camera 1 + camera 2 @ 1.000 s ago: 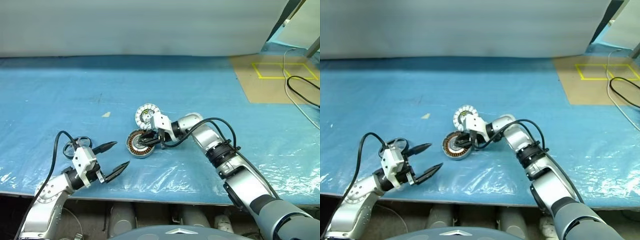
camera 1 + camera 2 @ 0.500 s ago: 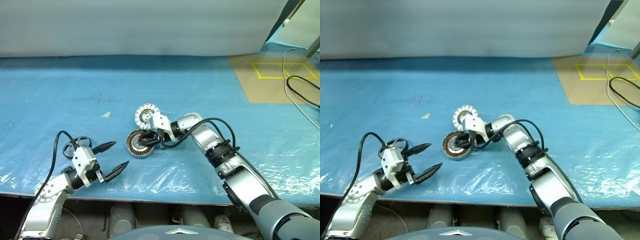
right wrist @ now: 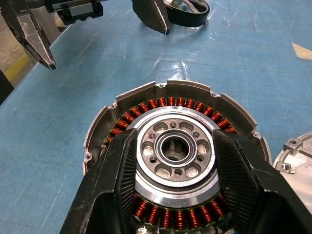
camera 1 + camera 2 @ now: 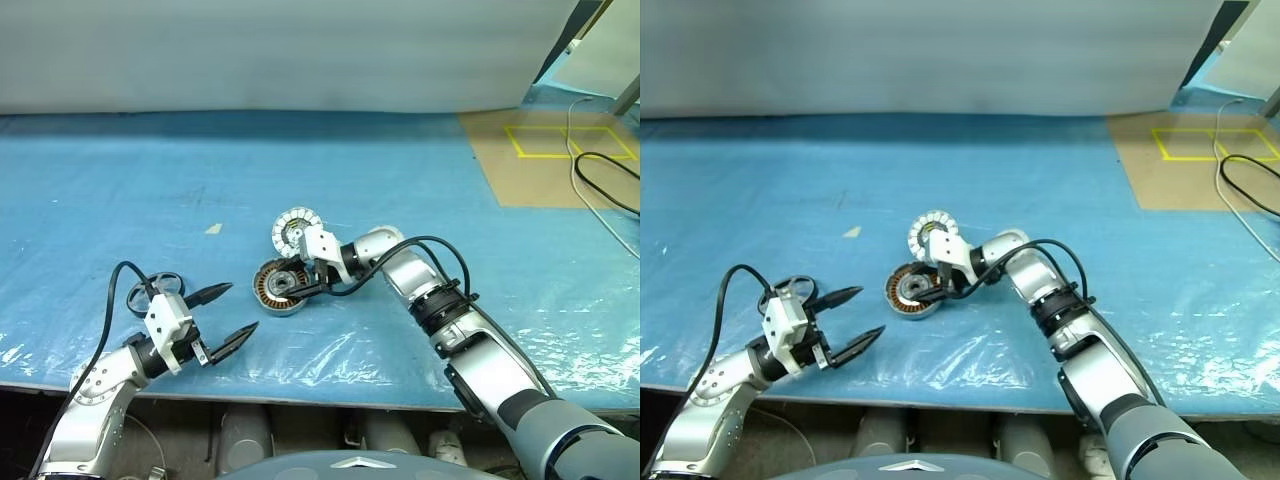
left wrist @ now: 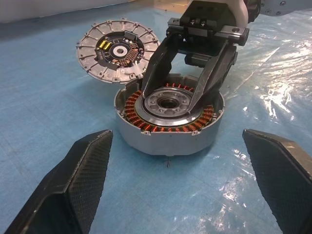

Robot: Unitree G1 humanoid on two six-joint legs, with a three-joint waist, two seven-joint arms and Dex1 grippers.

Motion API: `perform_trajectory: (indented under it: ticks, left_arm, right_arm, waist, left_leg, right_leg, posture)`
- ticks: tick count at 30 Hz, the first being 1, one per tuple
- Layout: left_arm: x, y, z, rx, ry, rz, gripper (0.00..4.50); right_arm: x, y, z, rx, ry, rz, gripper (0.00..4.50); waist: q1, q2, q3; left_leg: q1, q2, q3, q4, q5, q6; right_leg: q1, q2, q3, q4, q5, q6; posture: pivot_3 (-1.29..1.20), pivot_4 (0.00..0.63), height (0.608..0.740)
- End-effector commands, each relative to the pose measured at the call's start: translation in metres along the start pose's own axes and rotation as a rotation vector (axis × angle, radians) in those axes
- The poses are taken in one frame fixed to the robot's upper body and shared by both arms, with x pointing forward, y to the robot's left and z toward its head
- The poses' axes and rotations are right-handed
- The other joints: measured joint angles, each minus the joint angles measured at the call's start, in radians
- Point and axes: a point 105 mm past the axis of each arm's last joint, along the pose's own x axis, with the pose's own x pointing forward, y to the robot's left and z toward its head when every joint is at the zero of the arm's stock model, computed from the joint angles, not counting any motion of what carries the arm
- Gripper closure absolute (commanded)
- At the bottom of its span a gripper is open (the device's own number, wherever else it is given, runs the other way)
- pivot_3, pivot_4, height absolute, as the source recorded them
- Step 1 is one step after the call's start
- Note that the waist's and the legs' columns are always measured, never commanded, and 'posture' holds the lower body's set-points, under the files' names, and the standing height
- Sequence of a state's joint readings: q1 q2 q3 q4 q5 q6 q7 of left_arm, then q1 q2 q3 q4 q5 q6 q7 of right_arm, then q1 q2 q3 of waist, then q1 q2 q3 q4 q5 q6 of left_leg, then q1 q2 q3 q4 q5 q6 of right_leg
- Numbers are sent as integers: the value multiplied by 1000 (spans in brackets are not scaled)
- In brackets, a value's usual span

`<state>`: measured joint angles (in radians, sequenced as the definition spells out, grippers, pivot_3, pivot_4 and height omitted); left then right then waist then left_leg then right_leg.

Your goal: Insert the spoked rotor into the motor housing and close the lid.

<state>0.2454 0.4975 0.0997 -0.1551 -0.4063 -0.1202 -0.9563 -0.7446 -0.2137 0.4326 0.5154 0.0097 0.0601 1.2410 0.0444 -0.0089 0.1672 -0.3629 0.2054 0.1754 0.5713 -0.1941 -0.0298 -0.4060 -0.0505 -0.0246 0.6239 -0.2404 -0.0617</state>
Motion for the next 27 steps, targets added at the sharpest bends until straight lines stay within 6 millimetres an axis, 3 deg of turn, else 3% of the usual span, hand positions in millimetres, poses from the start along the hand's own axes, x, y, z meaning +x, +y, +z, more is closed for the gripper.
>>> perform_trajectory:
  ticks: [1, 7, 10, 16, 27]
  left_arm:
    - [4, -2, 11, 25, -23, -18, 0]
    - [9, -1, 18, 27, -33, -23, 0]
    - [14, -1, 25, 29, -38, -26, 0]
    - [21, -3, 37, 33, -41, -30, 0]
    - [23, -6, 42, 23, -33, -23, 0]
  right_arm:
    - [-12, -13, 34, -48, -87, -31, 1982]
    - [-15, -10, 51, -62, -134, -16, 1982]
    - [-13, -8, 50, -45, -135, -7, 2591]
    - [-5, -4, 27, -11, -69, -5, 4487]
    - [3, -1, 14, -8, -19, 2, 4487]
  waist:
    - [0, 0, 0]
    - [0, 0, 0]
    - [0, 0, 0]
    - [0, 0, 0]
    - [-1, 0, 0]
  left_leg:
    - [0, 0, 0, 0, 0, 0]
    - [0, 0, 0, 0, 0, 0]
    - [-1, 0, 0, 0, 0, 0]
    - [-1, 0, 0, 0, 0, 0]
    - [-1, 0, 0, 0, 0, 0]
  right_leg:
    - [0, 0, 0, 0, 0, 0]
    - [0, 0, 0, 0, 0, 0]
    - [-1, 0, 0, 0, 0, 0]
    - [0, 0, 0, 0, 0, 0]
    - [-1, 0, 0, 0, 0, 0]
  posture:
    - [0, 150, 740]
    - [0, 150, 740]
    - [0, 150, 740]
    - [0, 150, 740]
    - [0, 150, 740]
